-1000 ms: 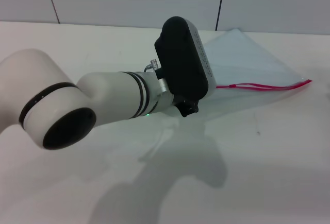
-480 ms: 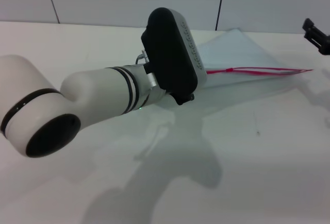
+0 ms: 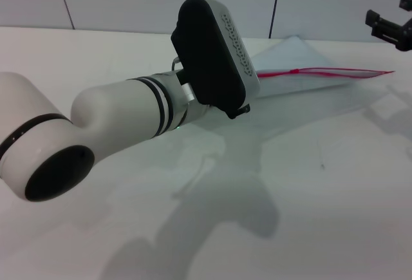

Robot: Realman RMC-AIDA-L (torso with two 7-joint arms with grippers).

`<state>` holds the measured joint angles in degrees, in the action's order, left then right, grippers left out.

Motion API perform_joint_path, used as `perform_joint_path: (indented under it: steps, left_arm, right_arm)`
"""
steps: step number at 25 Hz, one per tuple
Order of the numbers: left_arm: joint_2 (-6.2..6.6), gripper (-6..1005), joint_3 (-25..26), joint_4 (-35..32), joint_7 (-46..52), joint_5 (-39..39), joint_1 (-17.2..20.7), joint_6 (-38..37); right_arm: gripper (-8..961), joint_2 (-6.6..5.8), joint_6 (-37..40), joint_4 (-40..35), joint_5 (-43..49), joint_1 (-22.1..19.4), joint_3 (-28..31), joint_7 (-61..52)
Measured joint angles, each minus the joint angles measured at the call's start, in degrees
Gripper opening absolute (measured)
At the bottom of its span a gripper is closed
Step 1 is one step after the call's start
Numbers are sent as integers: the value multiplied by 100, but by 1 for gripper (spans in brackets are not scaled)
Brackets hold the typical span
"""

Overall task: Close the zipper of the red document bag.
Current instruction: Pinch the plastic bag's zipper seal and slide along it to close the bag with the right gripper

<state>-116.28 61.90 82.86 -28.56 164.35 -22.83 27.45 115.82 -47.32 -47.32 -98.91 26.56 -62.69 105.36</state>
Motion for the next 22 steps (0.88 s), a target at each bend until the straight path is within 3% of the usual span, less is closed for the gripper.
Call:
perform_joint_path:
  steps: [7,14,22]
  left_arm:
    - [0,76,-2,3,0,-10,19,-227]
    - [0,80,17,3,47,-51,20,-289]
    - [0,84,50,9,65,-74,27,-327]
  right_arm:
    - [791,17,-474,-1112,1564,-47,-41,-1266]
    - [786,42,-613,-2173,3433,-4,-523,-2413]
    - [781,55,-601,-3113,3772,-269,-1523,-2445]
